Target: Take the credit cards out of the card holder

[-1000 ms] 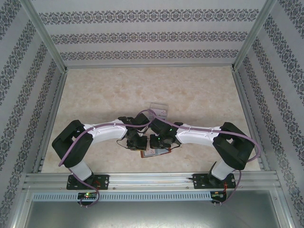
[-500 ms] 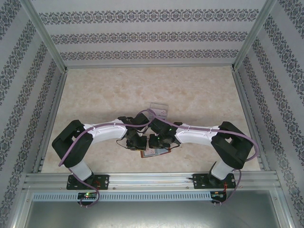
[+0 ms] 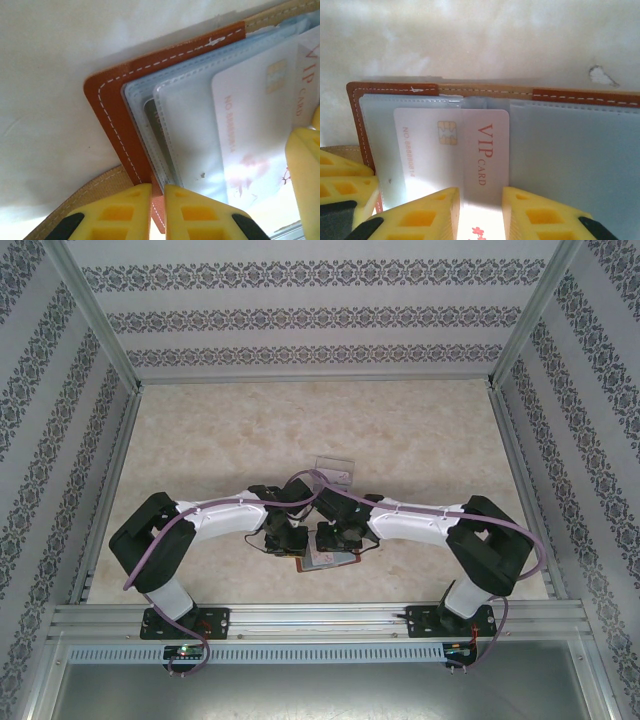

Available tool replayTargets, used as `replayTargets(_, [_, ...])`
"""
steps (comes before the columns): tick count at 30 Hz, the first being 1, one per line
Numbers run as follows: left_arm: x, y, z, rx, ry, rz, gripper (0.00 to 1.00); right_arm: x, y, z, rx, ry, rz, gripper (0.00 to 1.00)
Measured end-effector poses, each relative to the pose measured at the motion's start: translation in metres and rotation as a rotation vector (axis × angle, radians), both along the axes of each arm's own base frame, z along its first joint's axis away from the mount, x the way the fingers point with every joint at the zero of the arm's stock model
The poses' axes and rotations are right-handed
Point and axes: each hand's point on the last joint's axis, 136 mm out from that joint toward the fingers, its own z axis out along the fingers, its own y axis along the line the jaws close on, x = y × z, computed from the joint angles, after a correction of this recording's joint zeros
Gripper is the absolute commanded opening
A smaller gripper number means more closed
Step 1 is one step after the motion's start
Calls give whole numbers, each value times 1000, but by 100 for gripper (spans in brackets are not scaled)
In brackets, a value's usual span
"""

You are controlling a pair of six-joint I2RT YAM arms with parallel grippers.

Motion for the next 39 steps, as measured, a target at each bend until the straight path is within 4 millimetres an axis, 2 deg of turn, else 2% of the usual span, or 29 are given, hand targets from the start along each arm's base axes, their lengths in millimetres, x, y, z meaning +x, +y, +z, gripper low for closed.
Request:
replayTargets(6, [2, -1, 2, -2, -10, 0, 17, 0, 1, 10, 20, -15, 0, 32])
replayTargets(11, [10, -8, 16, -35, -45, 1, 16, 7, 1, 18, 54, -30, -16, 31])
replayTargets(20, [20, -22, 32, -75, -80, -6, 16, 12, -2, 12, 91, -1, -41, 27])
replayTargets(29, [18, -22, 11, -37, -31, -6, 16, 11, -2, -2, 85, 43, -37, 26])
replayTargets(39, [16, -19, 2, -18, -15, -12, 16, 9, -6, -3, 80, 43, -29, 27])
